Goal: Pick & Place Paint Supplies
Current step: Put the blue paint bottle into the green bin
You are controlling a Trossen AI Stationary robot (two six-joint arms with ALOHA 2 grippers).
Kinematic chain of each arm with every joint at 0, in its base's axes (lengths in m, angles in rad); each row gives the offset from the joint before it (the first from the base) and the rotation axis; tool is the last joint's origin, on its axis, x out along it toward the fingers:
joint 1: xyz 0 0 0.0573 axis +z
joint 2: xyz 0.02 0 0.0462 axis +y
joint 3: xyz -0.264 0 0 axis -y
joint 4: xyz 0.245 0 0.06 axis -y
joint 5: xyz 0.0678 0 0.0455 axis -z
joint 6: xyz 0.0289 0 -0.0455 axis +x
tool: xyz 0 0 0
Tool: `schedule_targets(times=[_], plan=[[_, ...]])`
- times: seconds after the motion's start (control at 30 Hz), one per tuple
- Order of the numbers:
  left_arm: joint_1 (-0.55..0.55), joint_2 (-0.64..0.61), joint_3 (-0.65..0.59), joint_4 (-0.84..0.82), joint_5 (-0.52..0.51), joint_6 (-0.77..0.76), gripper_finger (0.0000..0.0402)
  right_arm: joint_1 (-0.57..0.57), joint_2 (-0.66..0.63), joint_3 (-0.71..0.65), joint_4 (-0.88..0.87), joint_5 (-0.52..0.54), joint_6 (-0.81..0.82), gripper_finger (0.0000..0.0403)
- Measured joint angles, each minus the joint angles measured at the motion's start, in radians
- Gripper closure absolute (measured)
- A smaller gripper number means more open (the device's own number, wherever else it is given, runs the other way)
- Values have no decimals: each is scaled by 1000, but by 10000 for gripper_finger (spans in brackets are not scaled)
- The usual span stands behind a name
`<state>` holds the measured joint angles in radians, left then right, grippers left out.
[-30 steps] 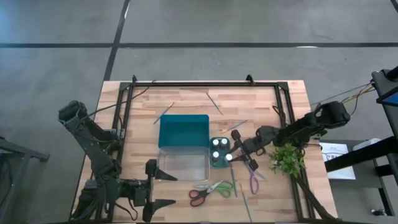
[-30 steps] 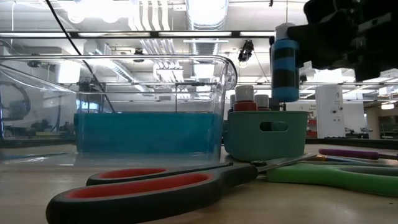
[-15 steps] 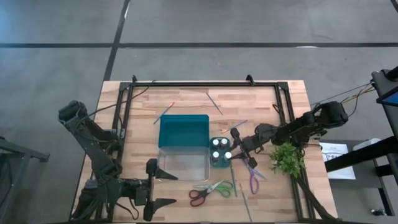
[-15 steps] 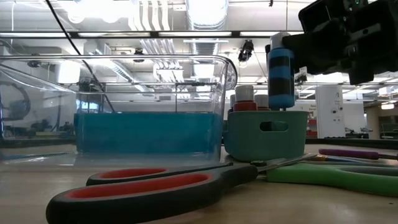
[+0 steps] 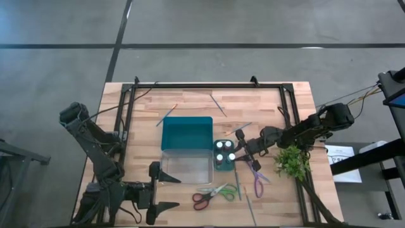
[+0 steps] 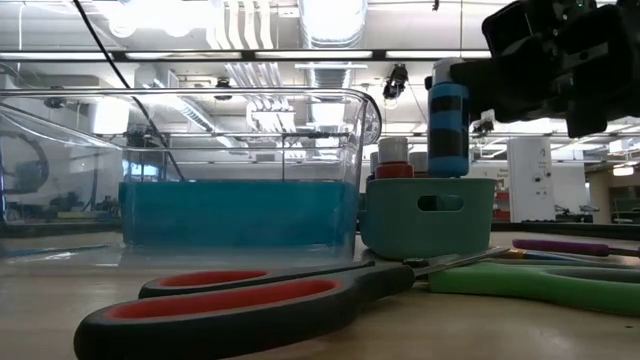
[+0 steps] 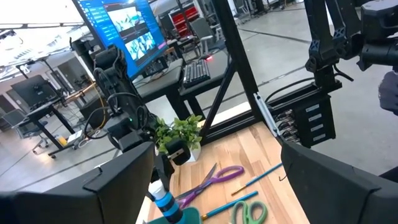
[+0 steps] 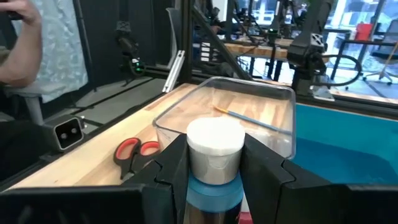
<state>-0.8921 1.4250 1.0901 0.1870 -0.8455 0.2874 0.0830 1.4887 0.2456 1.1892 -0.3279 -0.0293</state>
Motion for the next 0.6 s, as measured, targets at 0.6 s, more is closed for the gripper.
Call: schedule_targets(times=[0.6], plan=[[1, 0, 0, -2, 0, 0, 48, 30, 3, -52, 62, 84, 18, 298]])
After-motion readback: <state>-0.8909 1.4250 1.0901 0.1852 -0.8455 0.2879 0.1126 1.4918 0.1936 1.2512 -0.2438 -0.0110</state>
